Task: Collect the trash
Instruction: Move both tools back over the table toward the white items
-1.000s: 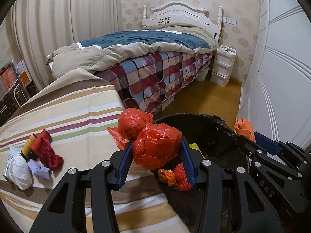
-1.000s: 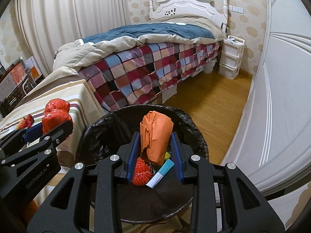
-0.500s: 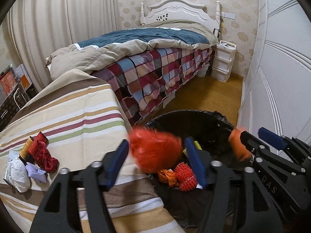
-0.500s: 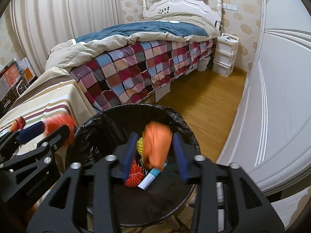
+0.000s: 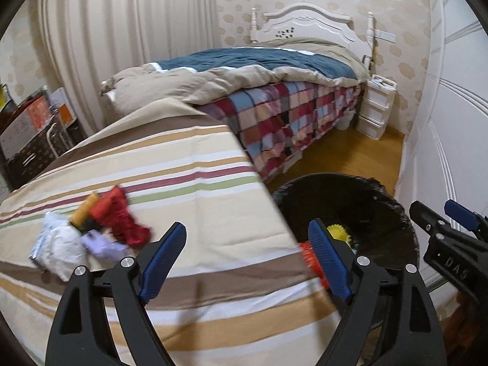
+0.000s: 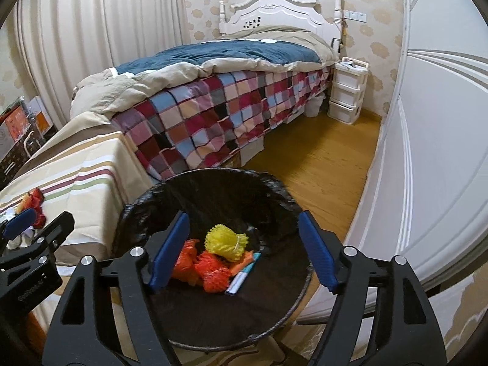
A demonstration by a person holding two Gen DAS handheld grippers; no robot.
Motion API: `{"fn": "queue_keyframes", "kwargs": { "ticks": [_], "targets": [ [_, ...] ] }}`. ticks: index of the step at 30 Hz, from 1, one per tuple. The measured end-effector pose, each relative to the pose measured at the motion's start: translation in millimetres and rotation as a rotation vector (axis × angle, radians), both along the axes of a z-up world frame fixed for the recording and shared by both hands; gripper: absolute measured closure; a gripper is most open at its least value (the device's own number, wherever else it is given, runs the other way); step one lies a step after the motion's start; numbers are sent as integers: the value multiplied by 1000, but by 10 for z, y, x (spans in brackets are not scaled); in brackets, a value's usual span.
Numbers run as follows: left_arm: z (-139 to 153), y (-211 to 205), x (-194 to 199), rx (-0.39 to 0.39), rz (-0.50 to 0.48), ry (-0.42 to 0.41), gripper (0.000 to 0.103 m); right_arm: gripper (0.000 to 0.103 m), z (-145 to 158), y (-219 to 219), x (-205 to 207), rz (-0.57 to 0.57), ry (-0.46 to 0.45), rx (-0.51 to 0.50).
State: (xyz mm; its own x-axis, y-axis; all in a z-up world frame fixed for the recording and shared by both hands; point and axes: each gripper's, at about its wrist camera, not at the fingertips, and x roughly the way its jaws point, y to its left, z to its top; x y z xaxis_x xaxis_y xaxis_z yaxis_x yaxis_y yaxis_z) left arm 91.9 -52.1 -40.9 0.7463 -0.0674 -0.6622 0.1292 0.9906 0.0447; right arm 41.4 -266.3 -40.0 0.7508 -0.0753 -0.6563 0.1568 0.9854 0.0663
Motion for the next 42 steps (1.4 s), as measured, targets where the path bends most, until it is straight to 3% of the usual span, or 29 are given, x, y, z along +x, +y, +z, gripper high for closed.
{"fn": "queue_keyframes", "kwargs": {
  "ticks": [11,24,32,42],
  "targets": [
    [18,990,-381,24,167,1,18,21,73,903,-101,196,1,43],
    [-60,2154,-747,35,386,25,17,19,81,2099,-228,428,27,6],
    [-69,2629,-847,25,466,36,17,19,13,2703,-273,549,58,-21],
    [-92,3001,-934,19,524,54,17,19,-98,3181,-195,617,104,-65]
  ]
}}
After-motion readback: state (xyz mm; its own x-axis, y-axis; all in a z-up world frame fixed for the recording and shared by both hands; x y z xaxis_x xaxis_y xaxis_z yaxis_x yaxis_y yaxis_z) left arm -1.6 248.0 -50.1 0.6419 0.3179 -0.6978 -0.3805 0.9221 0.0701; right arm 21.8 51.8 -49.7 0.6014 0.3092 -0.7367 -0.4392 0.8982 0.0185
